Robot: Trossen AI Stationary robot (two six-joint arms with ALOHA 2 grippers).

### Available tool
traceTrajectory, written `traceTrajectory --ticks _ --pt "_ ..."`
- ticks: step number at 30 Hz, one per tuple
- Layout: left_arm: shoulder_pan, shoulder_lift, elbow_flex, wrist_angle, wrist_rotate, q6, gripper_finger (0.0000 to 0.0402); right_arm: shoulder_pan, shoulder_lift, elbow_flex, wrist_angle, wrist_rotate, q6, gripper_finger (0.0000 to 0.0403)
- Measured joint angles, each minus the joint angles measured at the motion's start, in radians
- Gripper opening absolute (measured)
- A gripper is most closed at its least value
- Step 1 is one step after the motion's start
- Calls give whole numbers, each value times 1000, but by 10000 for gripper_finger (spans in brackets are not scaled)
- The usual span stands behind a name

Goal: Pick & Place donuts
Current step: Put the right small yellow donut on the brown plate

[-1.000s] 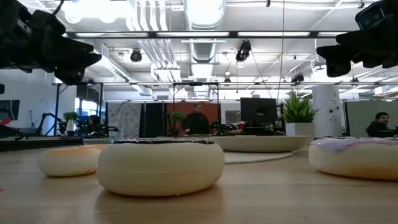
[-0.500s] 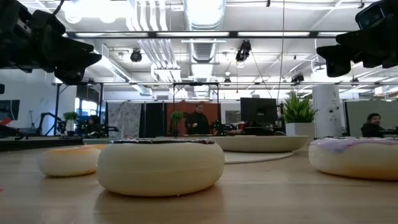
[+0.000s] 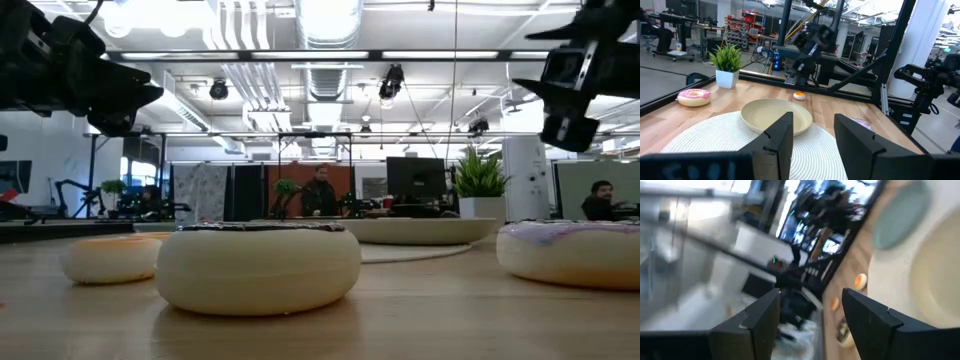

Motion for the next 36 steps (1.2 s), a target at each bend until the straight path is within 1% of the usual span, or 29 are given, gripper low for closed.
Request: traceTrajectory --ticks 2,5,7,10,13,15,16,18,20,21,24,26,29,31,33,36 --pt "0 0 0 0 0 0 117 0 3 -1 -5 46 9 206" --pt "0 0 0 0 0 0 117 0 2 -1 36 101 63 206" --pt "0 0 0 0 0 0 117 0 3 -1 102 135 67 206" --pt "0 0 0 0 0 0 117 0 19 -1 271 190 75 206" --pt "0 0 0 0 0 0 117 0 67 0 401 178 86 206" --pt "0 0 0 0 0 0 117 5 113 19 375 142 89 206" --pt "0 0 0 0 0 0 117 10 146 38 327 117 93 206" --pt "0 0 0 0 0 0 117 24 217 95 149 51 92 206" --pt "0 0 0 0 0 0 117 45 297 174 -102 -14 77 206" --pt "0 0 0 0 0 0 117 58 336 220 -235 -30 62 206" --pt "0 0 0 0 0 0 117 96 450 363 -581 -22 19 206" --pt "0 0 0 0 0 0 117 115 528 447 -755 -13 -3 206" --pt "0 0 0 0 0 0 117 133 639 544 -934 15 -16 206" --pt "0 0 0 0 0 0 117 140 713 590 -1009 41 -6 206" --pt "0 0 0 0 0 0 117 142 792 611 -1052 52 31 206" --pt "0 0 0 0 0 0 117 143 907 614 -1052 53 61 206"
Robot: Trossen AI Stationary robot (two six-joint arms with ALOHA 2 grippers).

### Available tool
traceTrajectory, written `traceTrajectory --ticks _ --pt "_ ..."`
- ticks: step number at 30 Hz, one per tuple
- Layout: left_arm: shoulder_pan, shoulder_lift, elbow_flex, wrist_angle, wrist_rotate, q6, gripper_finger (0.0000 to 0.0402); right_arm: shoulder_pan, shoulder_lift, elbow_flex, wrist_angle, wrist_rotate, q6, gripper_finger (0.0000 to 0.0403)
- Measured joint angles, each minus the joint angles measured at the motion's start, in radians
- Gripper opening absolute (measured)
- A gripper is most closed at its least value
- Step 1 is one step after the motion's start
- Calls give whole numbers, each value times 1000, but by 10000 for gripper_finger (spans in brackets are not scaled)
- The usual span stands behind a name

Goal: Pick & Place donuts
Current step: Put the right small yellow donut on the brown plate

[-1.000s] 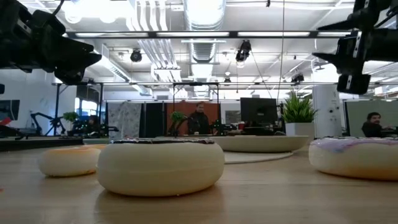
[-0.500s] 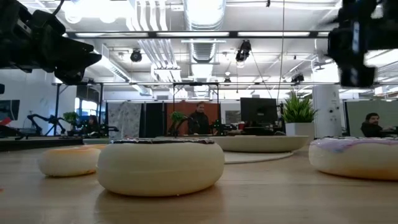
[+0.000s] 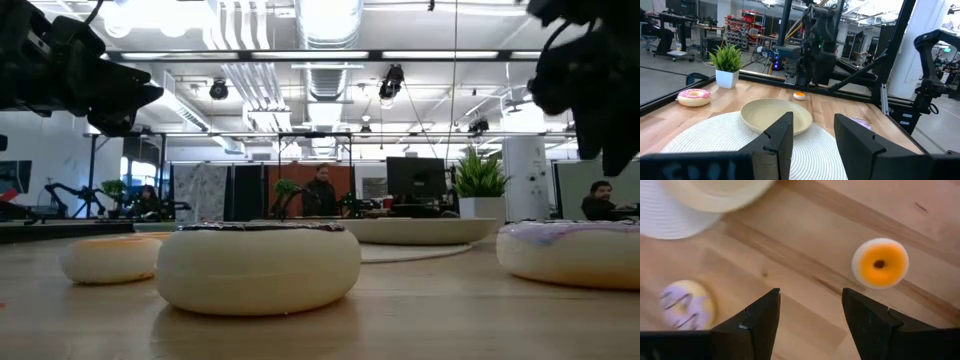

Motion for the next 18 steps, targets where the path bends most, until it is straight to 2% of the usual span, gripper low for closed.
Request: traceTrajectory --ticks 9,18 --pt "0 0 0 0 0 0 117 1 258 9 -3 1 27 206" --pt "0 0 0 0 0 0 117 0 362 9 0 64 -17 205"
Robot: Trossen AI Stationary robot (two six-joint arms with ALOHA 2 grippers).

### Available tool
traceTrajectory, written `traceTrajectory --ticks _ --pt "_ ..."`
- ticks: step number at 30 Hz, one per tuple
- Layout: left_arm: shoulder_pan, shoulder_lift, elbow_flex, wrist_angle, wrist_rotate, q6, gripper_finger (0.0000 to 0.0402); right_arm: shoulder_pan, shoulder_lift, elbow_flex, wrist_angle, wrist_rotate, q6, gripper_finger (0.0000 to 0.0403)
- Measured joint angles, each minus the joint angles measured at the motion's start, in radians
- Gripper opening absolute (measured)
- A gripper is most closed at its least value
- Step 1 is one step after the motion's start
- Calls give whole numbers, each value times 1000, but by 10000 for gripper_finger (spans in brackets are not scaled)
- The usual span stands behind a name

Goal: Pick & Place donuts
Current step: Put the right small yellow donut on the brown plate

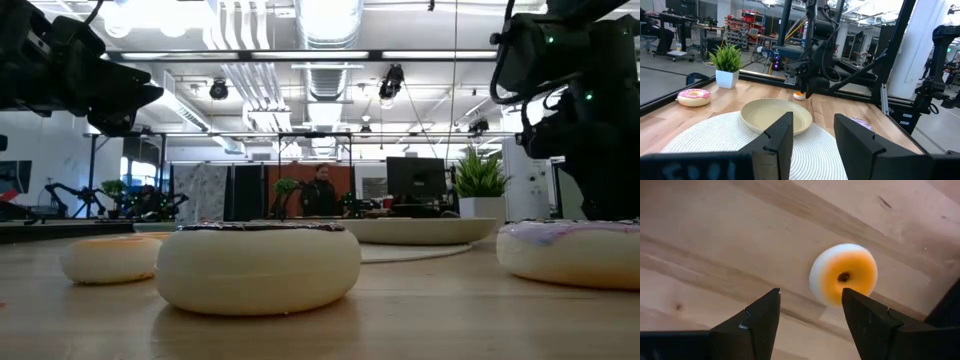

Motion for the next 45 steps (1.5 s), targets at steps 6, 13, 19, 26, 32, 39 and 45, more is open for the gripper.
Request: traceTrajectory --ticks 6,13,19,26,32,39,45 --pt "0 0 0 0 0 0 117 0 20 2 3 35 -37 205" --pt "0 0 0 0 0 0 117 -2 70 -1 13 51 -110 176" --pt "0 0 0 0 0 0 117 -2 131 -2 29 33 -110 111" --pt "0 0 0 0 0 0 117 -2 71 -3 195 27 -43 27" --pt "0 3 0 0 0 0 117 -3 -130 -14 431 64 78 14" --pt "0 9 0 1 0 0 117 -3 -321 -151 998 97 176 13" --pt "0 13 0 1 0 0 117 -2 -329 -340 1514 160 225 13"
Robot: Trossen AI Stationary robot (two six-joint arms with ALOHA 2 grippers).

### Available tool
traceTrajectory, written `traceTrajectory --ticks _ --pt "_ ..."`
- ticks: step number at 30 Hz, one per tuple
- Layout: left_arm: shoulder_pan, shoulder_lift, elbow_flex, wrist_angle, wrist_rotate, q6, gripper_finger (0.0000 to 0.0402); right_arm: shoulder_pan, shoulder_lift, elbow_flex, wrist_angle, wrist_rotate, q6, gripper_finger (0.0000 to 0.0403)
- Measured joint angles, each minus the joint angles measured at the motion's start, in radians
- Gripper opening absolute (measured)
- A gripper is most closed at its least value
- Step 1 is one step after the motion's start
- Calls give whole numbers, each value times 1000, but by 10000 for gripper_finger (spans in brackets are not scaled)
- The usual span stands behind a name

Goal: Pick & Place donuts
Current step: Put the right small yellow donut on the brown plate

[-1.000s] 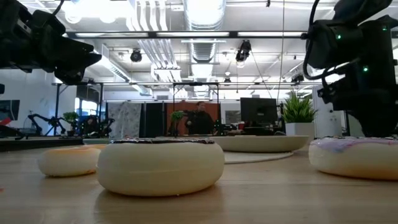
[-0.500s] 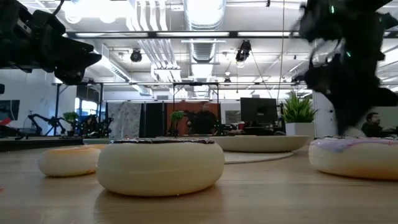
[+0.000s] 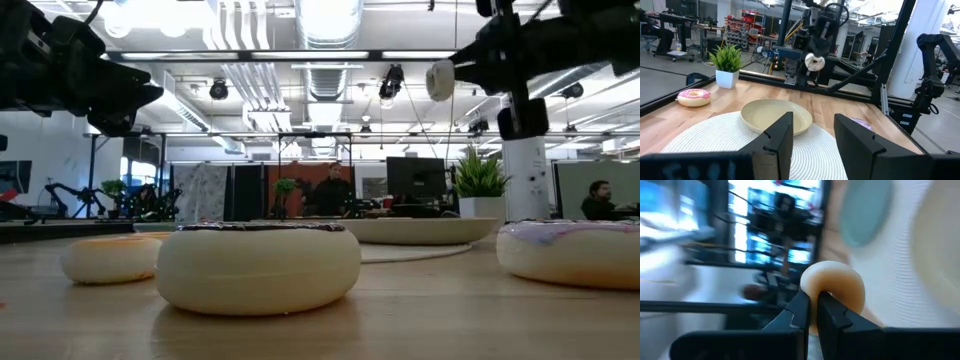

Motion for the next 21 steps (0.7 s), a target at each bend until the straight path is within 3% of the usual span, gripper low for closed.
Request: traceTrajectory --ticks 7,8,11,16,21 --pt "0 2 0 44 -11 -4 117 0 66 -85 369 71 26 13" --pt "0 2 0 78 -14 -90 117 0 77 -85 388 83 26 13" --pt "-2 6 0 214 -36 -546 117 0 106 -60 384 92 25 13" --pt "0 6 0 354 -221 -935 117 -1 184 23 386 91 3 13" --pt "1 13 0 379 -548 -951 117 -26 278 123 387 72 -2 13"
